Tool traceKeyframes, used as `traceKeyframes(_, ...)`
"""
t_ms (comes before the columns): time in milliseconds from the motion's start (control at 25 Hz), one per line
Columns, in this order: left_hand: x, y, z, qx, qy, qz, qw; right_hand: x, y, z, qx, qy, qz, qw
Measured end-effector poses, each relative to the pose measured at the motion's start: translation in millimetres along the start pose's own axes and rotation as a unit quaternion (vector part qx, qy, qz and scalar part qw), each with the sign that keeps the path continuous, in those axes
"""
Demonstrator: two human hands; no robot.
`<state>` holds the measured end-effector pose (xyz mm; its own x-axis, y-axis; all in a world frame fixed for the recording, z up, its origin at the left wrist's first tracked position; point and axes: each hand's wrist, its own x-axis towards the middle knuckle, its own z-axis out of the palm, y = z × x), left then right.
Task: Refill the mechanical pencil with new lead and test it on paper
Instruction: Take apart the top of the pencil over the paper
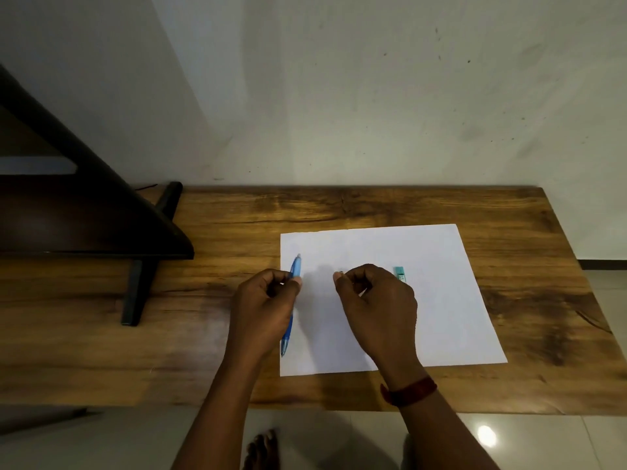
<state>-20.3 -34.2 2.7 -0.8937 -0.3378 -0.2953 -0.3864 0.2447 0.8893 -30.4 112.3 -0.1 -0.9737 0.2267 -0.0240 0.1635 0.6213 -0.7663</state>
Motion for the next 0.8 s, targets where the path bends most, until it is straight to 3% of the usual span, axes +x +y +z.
traceKeyframes(200,3,-11,-17,0.040,0.049,-0.004,0.998,-7,-9,21,-0.094,0.019,-0.043,0.994)
traceKeyframes(800,6,-14,-16,0.065,0.052,0.007,0.997,-10,-11,37,-0.148,-0.001,-0.029,0.989)
